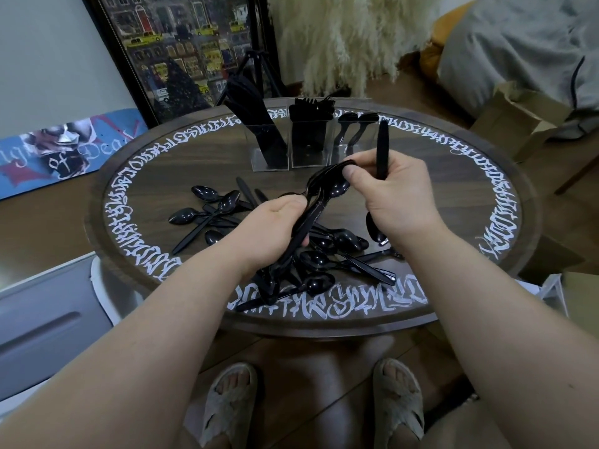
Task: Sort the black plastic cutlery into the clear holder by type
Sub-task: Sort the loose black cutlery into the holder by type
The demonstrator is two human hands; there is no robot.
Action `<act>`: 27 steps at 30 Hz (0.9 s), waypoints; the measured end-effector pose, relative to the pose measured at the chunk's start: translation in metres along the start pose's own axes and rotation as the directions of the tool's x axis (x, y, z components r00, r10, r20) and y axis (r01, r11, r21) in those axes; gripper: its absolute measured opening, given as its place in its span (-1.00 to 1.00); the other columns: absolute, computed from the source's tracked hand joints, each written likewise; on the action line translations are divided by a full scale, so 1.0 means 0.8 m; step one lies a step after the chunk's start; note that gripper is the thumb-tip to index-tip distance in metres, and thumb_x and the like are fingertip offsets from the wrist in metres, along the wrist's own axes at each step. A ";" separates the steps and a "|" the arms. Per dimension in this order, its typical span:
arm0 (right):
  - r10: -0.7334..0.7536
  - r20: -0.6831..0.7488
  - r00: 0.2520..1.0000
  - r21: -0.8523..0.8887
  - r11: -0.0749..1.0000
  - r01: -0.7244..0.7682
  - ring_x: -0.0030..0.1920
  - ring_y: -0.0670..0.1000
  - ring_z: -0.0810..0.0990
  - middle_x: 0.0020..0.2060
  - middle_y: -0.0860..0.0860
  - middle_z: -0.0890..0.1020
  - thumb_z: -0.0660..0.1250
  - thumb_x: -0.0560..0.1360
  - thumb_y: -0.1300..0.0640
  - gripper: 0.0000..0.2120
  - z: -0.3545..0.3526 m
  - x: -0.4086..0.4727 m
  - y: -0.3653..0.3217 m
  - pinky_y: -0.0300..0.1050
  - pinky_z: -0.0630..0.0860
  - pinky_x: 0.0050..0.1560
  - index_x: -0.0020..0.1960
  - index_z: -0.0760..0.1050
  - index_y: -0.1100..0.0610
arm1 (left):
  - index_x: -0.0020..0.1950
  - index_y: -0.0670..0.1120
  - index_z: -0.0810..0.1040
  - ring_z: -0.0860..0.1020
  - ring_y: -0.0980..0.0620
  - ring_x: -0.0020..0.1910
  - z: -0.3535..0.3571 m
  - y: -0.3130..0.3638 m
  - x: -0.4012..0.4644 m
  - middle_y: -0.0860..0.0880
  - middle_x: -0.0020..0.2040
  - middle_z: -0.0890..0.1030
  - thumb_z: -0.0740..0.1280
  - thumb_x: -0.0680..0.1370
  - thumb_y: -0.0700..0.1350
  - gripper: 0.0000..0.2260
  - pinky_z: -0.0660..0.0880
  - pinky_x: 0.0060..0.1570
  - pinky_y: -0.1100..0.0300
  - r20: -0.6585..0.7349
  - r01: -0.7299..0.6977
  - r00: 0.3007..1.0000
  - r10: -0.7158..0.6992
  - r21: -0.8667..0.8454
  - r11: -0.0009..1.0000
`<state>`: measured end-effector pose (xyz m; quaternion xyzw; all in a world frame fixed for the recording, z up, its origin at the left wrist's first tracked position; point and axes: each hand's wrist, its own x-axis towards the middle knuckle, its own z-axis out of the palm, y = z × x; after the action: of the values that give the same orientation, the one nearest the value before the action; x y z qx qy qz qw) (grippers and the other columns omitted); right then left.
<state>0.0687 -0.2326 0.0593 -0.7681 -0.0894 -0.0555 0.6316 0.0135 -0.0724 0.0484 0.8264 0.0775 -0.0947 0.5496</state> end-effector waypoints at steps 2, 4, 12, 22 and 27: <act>-0.016 -0.021 1.000 -0.041 0.999 0.015 -0.24 -0.13 0.62 -0.27 0.00 0.66 0.41 0.46 0.27 -0.92 0.003 0.001 0.003 -0.33 0.54 -0.13 -0.13 0.61 0.11 | 0.04 -0.13 0.58 0.42 0.10 -0.38 0.001 0.004 -0.002 0.04 -0.38 0.51 0.02 0.66 0.04 -0.61 0.35 -0.33 0.22 0.034 -0.010 0.999 0.011 -0.019 1.000; -0.029 -0.031 0.999 -0.110 0.994 0.026 -0.21 -0.10 0.64 -0.26 -0.01 0.67 0.43 0.45 0.22 -0.92 0.005 0.002 0.006 -0.27 0.56 -0.09 -0.15 0.61 0.06 | 0.05 -0.05 0.58 0.40 0.07 -0.35 0.001 0.005 -0.003 0.05 -0.39 0.48 0.03 0.64 0.13 -0.61 0.34 -0.28 0.19 0.069 -0.023 0.997 0.024 -0.013 1.000; -0.092 0.067 0.993 -0.195 0.975 0.104 -0.18 -0.28 0.53 -0.25 -0.20 0.57 0.38 0.50 0.20 -0.82 0.004 0.000 0.010 -0.43 0.43 -0.04 0.05 0.59 -0.03 | 0.07 -0.04 0.55 0.38 0.25 -0.47 0.000 0.000 -0.001 0.21 -0.50 0.43 0.15 0.63 0.04 -0.76 0.34 -0.36 0.37 0.118 -0.169 0.981 0.156 0.116 0.979; 0.147 0.208 0.967 -0.193 0.975 -0.107 -0.22 -0.03 0.47 -0.24 -0.05 0.55 0.14 0.54 0.17 -0.88 0.000 -0.001 0.004 -0.08 0.41 -0.14 0.01 0.43 0.05 | -0.01 -0.06 0.54 0.46 0.04 -0.30 -0.012 -0.004 0.007 0.06 -0.31 0.49 0.12 0.64 0.04 -0.73 0.35 -0.30 0.14 -0.265 -0.118 0.938 0.225 0.365 0.924; 0.217 0.427 0.878 -0.376 0.925 -0.045 -0.34 -0.02 0.54 -0.28 0.08 0.61 0.16 0.52 0.29 -0.79 0.001 -0.007 -0.001 -0.03 0.58 -0.24 -0.14 0.50 0.05 | -0.06 0.02 0.45 0.45 0.10 -0.27 -0.017 -0.003 0.008 0.10 -0.27 0.48 0.16 0.63 0.05 -0.84 0.36 -0.26 0.16 -0.299 -0.142 0.929 0.217 0.251 0.957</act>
<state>0.0627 -0.2320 0.0584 -0.8646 -0.1723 0.1568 0.4452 0.0200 -0.0588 0.0501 0.8911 0.0790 0.0850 0.4387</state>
